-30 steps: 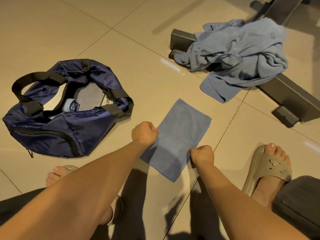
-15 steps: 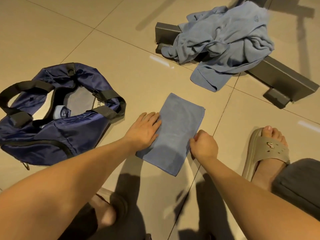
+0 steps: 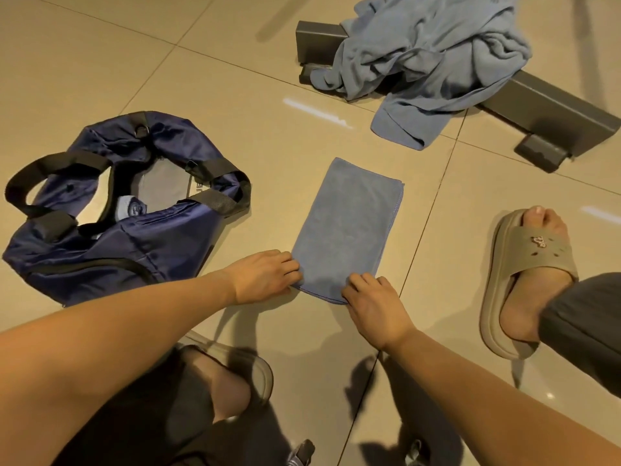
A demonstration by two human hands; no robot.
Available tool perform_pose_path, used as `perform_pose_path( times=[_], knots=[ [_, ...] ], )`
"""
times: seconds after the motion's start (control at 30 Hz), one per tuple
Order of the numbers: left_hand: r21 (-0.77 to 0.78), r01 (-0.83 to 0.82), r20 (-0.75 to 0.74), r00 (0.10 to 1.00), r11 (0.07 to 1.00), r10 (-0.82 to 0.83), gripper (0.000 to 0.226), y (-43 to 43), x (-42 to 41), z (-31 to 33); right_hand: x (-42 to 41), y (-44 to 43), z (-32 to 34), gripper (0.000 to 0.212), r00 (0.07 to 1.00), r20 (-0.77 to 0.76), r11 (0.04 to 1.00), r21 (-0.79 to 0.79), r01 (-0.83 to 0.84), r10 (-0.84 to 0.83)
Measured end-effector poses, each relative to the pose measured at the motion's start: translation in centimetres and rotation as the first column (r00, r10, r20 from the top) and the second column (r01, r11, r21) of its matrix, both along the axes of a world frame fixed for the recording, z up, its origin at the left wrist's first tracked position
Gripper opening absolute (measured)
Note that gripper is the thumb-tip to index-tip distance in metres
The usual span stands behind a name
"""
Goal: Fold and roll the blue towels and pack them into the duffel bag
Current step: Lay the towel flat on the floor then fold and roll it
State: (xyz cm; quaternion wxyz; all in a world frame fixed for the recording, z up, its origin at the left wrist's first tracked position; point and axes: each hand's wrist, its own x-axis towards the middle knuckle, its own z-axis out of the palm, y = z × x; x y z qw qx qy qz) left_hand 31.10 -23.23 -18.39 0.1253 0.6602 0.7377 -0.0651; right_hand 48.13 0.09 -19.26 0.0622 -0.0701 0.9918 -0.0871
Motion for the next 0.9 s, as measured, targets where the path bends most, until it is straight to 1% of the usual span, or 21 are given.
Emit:
perform_pose_path(
  times=[0.1,0.13,0.23,0.3,0.37,0.43,0.53,0.6,0.7,0.77,0.8,0.83,0.9],
  knots=[
    [0.044,-0.042,-0.007,0.999,0.998,0.042,0.015,0.6,0.1,0.1,-0.2,-0.5,0.0,0.013,0.998,0.030,0.999,-0.010,0.051,-0.051],
    [0.074,-0.078,0.008,0.997,0.994,0.077,0.014,0.9,0.2,0.1,-0.3,-0.5,0.1,0.012,0.995,0.060,0.995,-0.040,0.088,-0.085],
    [0.117,-0.163,0.084,0.985,0.980,0.153,0.027,1.1,0.6,0.4,-0.9,0.2,0.4,0.003,0.973,0.178,0.963,-0.196,0.185,-0.150],
    [0.101,-0.173,0.084,0.983,0.980,0.164,0.039,0.8,0.7,0.4,-1.5,0.7,0.9,0.008,0.948,0.274,0.933,-0.272,0.238,-0.162],
    [0.109,-0.173,0.073,0.983,0.979,0.165,0.040,0.7,0.8,0.5,-2.3,1.2,1.1,0.014,0.910,0.361,0.888,-0.324,0.327,-0.203],
    [0.143,-0.188,0.074,0.981,0.972,0.179,0.036,0.9,0.9,0.3,-3.1,1.6,1.2,0.013,0.882,0.418,0.854,-0.357,0.378,-0.216],
    [0.177,-0.247,0.120,0.966,0.953,0.228,0.022,1.3,1.1,-0.1,-3.6,2.3,1.5,0.009,0.863,0.451,0.813,-0.401,0.423,-0.227],
    [0.166,-0.316,0.146,0.945,0.934,0.294,0.013,1.4,0.9,-0.2,-3.8,2.5,1.7,0.008,0.867,0.441,0.812,-0.404,0.421,-0.229],
    [0.065,-0.394,0.179,0.909,0.917,0.377,0.018,1.7,0.2,0.1,-3.8,2.5,1.7,0.006,0.880,0.414,0.808,-0.422,0.411,-0.231],
    [-0.010,-0.482,0.281,0.840,0.876,0.465,0.022,2.1,-0.3,0.7,-3.7,2.4,2.0,0.015,0.879,0.421,0.804,-0.429,0.411,-0.225],
    [-0.046,-0.521,0.329,0.798,0.852,0.505,0.022,2.2,-0.7,0.9,-3.5,2.3,2.2,0.024,0.879,0.427,0.815,-0.417,0.402,-0.215],
    [-0.080,-0.542,0.360,0.767,0.837,0.531,0.021,2.4,-1.1,1.1,-3.3,2.1,2.5,0.036,0.886,0.419,0.846,-0.382,0.371,-0.199],
    [-0.154,-0.562,0.407,0.714,0.813,0.570,0.016,2.7,-1.9,1.1,-3.0,1.8,3.0,0.057,0.916,0.370,0.936,-0.244,0.255,-0.153]
  ],
)
